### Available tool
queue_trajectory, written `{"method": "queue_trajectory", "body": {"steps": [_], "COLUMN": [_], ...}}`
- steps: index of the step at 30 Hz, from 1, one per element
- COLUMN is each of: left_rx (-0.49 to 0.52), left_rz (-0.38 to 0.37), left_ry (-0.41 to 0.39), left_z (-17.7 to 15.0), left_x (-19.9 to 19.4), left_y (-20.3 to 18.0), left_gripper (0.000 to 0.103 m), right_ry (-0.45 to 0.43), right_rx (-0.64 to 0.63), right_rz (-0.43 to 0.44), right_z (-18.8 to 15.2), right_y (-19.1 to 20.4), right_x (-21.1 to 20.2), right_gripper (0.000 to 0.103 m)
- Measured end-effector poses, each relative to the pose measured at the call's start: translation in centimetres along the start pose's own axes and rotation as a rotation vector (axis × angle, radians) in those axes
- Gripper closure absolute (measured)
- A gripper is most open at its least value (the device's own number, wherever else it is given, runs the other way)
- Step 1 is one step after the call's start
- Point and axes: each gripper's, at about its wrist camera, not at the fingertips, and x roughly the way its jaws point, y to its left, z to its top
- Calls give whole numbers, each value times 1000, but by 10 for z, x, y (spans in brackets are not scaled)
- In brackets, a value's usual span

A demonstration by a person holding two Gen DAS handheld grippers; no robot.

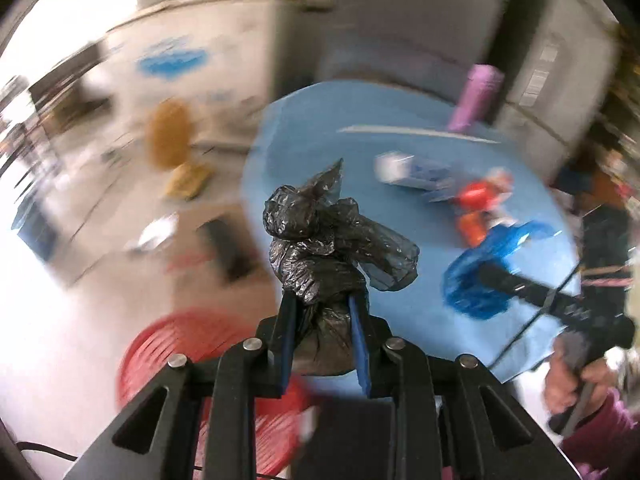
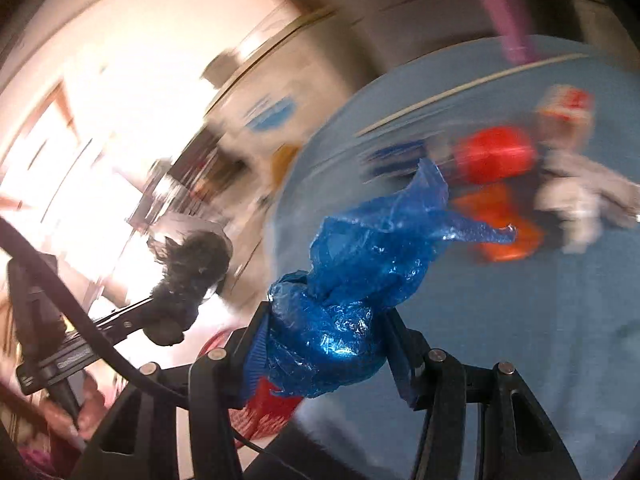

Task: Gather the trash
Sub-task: 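Carry both bags to the red basket and open both grippers to drop them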

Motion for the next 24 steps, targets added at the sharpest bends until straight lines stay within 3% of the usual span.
{"method": "queue_trajectory", "body": {"steps": [6,12,20,22,24], "left_rx": [-182,-229,-232,-245,-256], "left_rz": [135,149,170,160,168], "left_ry": [164,294,349,359,370], "left_z": [-65,-100,-121,-125,-129], "left_x": [21,68,98,105,112], "left_y": [87,107,121,129,135], "left_gripper": [77,76,73,62,60], "right_ry": [209,395,595,613,626], "right_rx": [-185,-340,-349,-323,-306], "right_rz": [81,73,14,32,42], "right_z": [-15,-48,-77,-80,-83], "right_y": [73,120,106,102,103], "right_x": [84,157,216,223,233], "right_gripper": [46,45,41,38,37]}}
